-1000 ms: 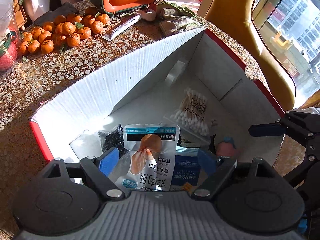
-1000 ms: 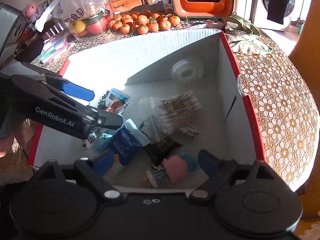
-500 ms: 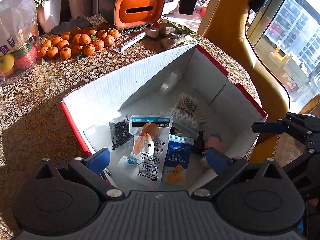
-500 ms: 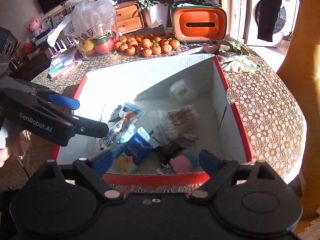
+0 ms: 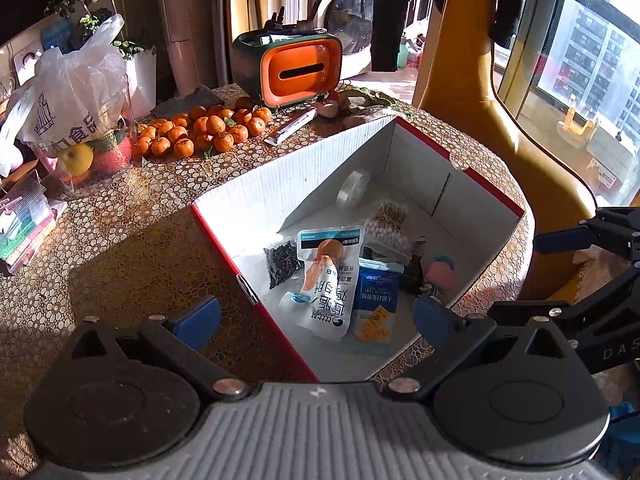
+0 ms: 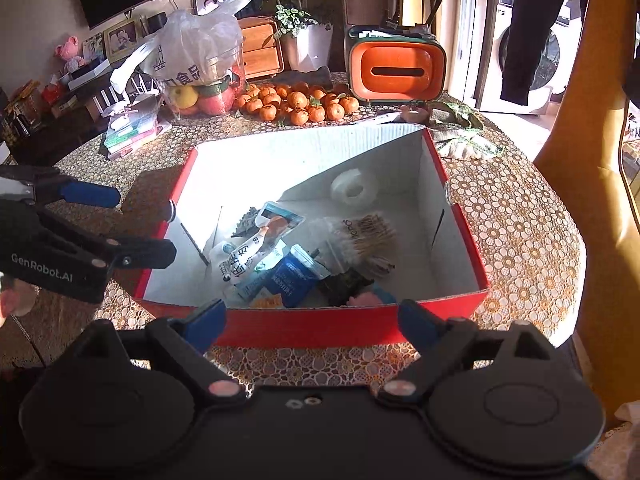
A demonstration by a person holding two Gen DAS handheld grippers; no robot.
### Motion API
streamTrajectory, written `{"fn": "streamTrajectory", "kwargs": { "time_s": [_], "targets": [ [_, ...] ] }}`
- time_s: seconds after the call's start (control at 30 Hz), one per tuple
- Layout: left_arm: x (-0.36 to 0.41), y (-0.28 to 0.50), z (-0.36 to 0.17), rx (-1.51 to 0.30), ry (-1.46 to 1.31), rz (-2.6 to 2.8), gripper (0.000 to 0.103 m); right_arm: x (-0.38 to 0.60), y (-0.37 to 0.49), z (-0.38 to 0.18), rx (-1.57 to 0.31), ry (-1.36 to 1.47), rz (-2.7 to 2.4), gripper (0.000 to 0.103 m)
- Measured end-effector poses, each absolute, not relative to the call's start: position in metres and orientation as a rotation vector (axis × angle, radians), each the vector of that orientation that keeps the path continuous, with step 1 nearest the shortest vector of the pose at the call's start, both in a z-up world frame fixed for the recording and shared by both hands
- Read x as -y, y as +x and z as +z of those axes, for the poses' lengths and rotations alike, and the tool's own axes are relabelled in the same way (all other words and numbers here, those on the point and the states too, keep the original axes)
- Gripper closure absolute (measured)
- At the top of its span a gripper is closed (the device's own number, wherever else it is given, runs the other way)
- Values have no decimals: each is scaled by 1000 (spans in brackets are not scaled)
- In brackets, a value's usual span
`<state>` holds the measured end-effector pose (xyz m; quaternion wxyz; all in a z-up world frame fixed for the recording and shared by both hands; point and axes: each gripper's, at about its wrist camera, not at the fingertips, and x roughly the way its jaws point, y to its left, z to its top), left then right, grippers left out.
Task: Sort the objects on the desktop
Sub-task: 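Withdraw both tools up from the box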
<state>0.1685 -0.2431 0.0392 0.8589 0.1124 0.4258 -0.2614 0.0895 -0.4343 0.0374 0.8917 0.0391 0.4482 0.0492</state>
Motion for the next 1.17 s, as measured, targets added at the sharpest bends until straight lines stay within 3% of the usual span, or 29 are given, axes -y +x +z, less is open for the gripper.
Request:
{"fn": "streamTrajectory", "kwargs": {
  "time_s": [1.17],
  "targets": [
    [193,112,25,-895,136,-556,0,401,45,40,-911,6,57,10]
  ]
}}
